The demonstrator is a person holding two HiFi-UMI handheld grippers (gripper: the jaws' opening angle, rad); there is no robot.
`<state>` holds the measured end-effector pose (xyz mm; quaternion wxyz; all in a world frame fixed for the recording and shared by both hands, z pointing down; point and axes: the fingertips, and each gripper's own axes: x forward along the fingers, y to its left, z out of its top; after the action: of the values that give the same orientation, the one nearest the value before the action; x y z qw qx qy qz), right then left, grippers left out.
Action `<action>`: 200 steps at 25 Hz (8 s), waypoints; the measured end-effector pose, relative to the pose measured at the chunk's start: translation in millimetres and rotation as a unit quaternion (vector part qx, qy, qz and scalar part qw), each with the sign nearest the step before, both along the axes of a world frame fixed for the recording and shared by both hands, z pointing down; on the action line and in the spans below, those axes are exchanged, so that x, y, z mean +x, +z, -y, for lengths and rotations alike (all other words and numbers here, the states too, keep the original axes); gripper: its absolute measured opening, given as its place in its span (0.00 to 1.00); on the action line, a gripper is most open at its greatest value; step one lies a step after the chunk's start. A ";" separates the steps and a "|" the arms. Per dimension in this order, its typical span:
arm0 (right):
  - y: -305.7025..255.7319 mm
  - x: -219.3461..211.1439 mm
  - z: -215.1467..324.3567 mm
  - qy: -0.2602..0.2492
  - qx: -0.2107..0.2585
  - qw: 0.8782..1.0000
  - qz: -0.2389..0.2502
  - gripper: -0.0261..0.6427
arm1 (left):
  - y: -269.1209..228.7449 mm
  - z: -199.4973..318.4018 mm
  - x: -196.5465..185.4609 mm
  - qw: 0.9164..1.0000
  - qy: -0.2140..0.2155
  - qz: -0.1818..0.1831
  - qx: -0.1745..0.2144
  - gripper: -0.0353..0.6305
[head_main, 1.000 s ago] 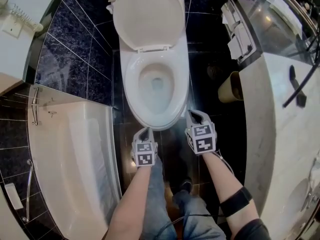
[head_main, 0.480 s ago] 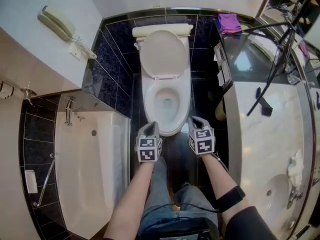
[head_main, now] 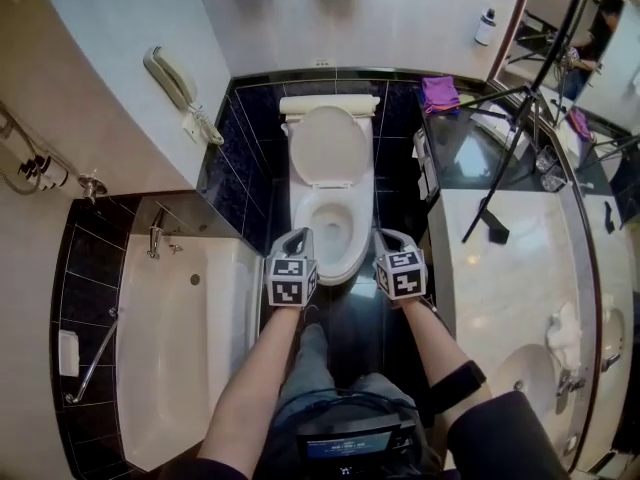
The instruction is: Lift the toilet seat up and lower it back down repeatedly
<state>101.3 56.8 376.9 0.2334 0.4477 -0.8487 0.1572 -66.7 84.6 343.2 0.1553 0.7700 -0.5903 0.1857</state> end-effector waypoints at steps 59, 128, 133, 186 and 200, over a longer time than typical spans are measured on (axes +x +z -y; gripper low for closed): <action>295.1 8.3 33.1 0.091 -0.197 0.976 0.003 0.31 | 169.4 62.6 0.2 0.994 0.101 0.040 0.014 0.03; 429.7 -9.5 127.6 0.251 -0.370 0.853 0.271 0.25 | 444.9 2.1 -50.0 0.985 0.066 0.012 -0.158 0.03; 421.8 -9.8 130.7 0.256 -0.369 0.850 0.274 0.25 | 464.9 19.3 -22.8 0.981 0.089 -0.006 -0.171 0.03; 105.2 -92.6 349.7 0.068 0.004 0.997 0.027 0.06 | 199.6 418.3 -51.1 0.996 0.088 -0.014 -0.020 0.03; 103.4 -126.9 378.1 0.051 -0.006 0.998 0.023 0.06 | 198.5 466.6 -79.4 0.997 0.073 -0.005 -0.020 0.03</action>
<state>-25.6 -321.3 480.3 0.2081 0.4856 -0.8289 0.1839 -146.1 -382.0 541.7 0.1600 0.8089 -0.5277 0.2043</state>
